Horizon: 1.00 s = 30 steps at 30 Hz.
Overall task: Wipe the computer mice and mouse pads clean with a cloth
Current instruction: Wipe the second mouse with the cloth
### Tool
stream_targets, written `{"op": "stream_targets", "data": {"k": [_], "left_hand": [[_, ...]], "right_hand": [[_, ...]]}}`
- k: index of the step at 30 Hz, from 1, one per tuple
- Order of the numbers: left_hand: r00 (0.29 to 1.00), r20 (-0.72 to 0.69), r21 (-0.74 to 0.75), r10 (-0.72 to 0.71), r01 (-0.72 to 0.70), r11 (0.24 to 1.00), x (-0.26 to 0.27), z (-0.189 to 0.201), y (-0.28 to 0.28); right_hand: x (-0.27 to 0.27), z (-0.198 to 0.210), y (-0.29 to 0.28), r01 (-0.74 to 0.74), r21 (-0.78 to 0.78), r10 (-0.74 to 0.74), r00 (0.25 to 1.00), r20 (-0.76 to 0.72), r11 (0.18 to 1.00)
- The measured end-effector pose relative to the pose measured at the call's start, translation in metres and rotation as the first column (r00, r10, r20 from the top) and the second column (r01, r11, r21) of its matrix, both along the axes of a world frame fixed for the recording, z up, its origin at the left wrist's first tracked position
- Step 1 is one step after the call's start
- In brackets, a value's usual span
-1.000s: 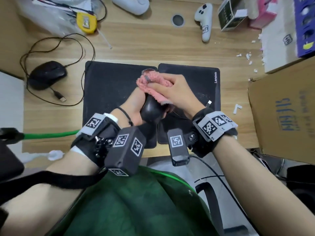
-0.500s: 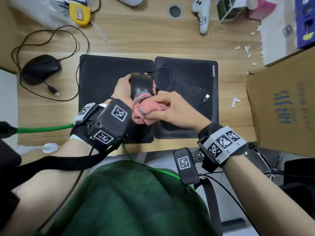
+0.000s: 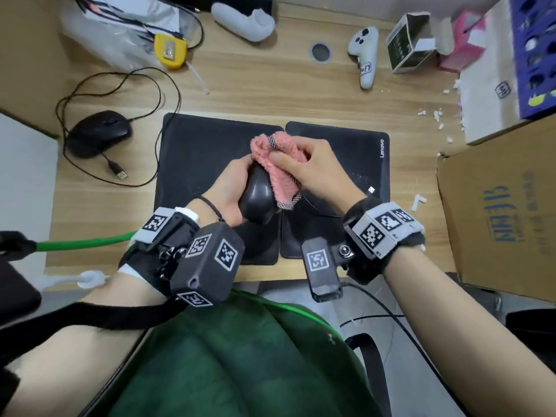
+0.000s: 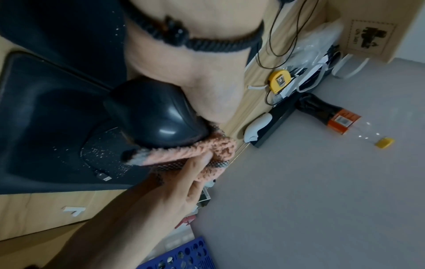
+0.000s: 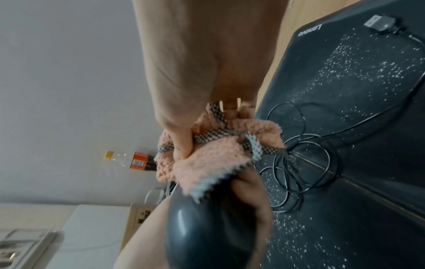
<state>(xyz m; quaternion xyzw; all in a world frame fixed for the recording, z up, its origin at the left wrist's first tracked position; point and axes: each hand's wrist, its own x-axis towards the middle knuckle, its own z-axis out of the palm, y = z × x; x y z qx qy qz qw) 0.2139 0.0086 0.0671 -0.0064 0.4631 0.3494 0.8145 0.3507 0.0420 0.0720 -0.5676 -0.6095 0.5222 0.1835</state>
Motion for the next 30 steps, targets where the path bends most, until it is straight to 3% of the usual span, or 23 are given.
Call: {"op": "stream_targets", "data": {"k": [5,8,10,12,15,19,24,30], "left_hand": [[0.986,-0.080,-0.128,0.145,-0.154,0.980,-0.033,-0.005,0.000],[0.967,-0.085,-0.122,0.238,-0.247,0.961,-0.044,-0.008,-0.007],[0.966,-0.020,-0.082,0.257,-0.258,0.963,-0.045,-0.007,-0.011],[0.977,0.046,-0.024,0.206,-0.205,0.978,-0.038,-0.002,-0.014],[0.995,0.023,0.019,0.098,-0.098,0.995,-0.030,0.002,-0.010],[0.996,-0.007,-0.049,0.093,-0.094,0.994,-0.033,0.000,0.002],[0.963,-0.095,-0.187,0.252,-0.265,0.946,-0.026,-0.009,0.016],[0.989,-0.058,-0.152,0.133,-0.140,0.978,-0.001,-0.007,0.010]], "right_hand": [[-0.026,0.007,-0.026,-0.249,0.001,0.249,0.968,-0.028,0.968],[-0.038,0.010,-0.030,-0.343,0.000,0.343,0.939,0.005,0.939],[-0.045,0.011,-0.026,-0.265,0.055,0.265,0.964,0.011,0.963],[-0.048,0.011,-0.018,-0.084,0.094,0.083,0.996,0.009,0.992],[-0.043,0.010,-0.006,0.086,0.090,-0.089,0.995,0.038,0.992],[-0.031,0.011,-0.015,-0.024,0.076,0.023,1.000,0.022,0.997],[-0.013,0.006,-0.044,-0.209,-0.008,0.209,0.978,-0.016,0.978],[0.012,0.011,-0.041,-0.136,-0.088,0.126,0.986,-0.113,0.987]]}}
